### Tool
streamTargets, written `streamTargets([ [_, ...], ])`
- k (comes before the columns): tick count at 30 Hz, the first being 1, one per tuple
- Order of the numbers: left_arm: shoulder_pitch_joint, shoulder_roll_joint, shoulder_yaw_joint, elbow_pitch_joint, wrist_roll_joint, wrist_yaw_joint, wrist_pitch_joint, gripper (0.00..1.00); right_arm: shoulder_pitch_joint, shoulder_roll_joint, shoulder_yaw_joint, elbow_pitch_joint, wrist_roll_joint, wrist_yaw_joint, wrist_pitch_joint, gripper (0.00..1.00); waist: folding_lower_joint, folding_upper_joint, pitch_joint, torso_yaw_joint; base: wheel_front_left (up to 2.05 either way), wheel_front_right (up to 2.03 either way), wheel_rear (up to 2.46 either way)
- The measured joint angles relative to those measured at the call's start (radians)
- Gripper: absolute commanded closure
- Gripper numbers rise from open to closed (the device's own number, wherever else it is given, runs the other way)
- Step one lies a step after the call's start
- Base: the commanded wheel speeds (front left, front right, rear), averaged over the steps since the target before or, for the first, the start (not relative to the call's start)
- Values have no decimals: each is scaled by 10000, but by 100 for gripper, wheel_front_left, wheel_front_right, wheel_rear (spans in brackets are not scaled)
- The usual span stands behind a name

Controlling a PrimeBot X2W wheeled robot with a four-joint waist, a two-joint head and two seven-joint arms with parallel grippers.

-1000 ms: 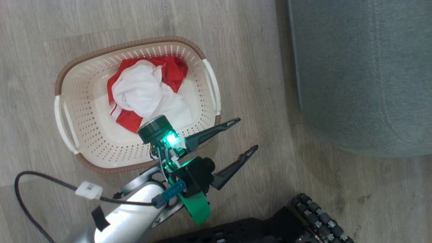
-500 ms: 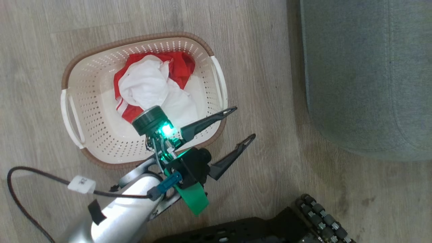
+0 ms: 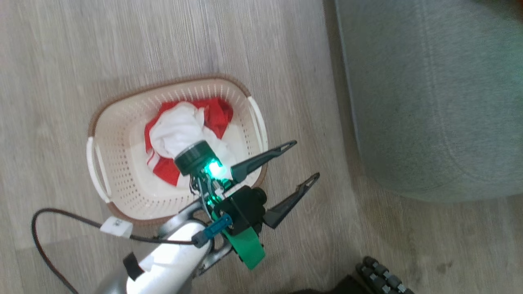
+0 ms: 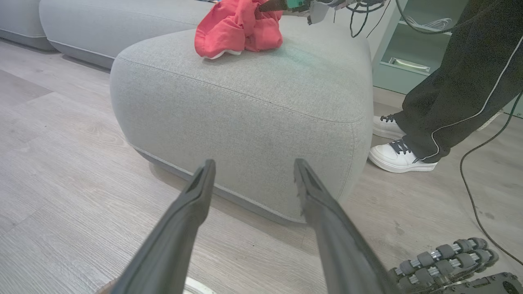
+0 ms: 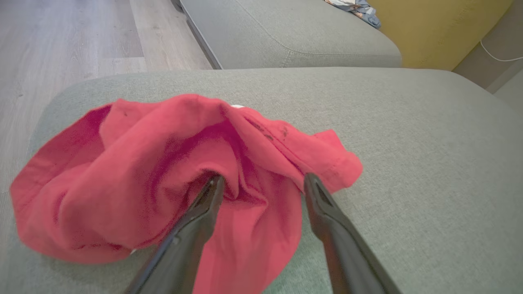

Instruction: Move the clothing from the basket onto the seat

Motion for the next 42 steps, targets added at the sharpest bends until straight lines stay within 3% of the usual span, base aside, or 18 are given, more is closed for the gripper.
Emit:
streamTargets([
  [6,675,-408,385,144,-125,0,0,0,651,12,1235,29,834,0,-198,0,0,0,-1057,-60,0,0,0],
  [10,1086,-740,756,226,-201,0,0,0,1299,12,2219,-711,1906,0,-290,0,0,0,-1803,-36,0,0,0],
  [18,1683,-1290,2010,234,-217,-2,0,0,3847,-282,4544,-4918,5108,0,-370,0,-1,1,-3032,292,0,0,0],
  [23,1935,-1586,3005,196,-201,-2,2,0,5583,-575,4880,-7827,6307,0,-370,0,-1,1,-3491,762,0,0,0],
  [27,2181,-1741,3904,194,-274,0,0,0,6296,-458,4773,-9250,6236,0,-397,0,0,0,-3713,1066,0,0,0],
  [35,2522,-1944,5273,67,19,42,0,0,8332,803,4863,-11005,5883,0,-397,0,0,0,-4268,1877,0,0,0],
  [42,3204,-1990,5965,44,-23,1120,2,0,9871,1653,5145,-11455,5338,0,-397,0,0,1,-4758,2531,0,0,0],
])
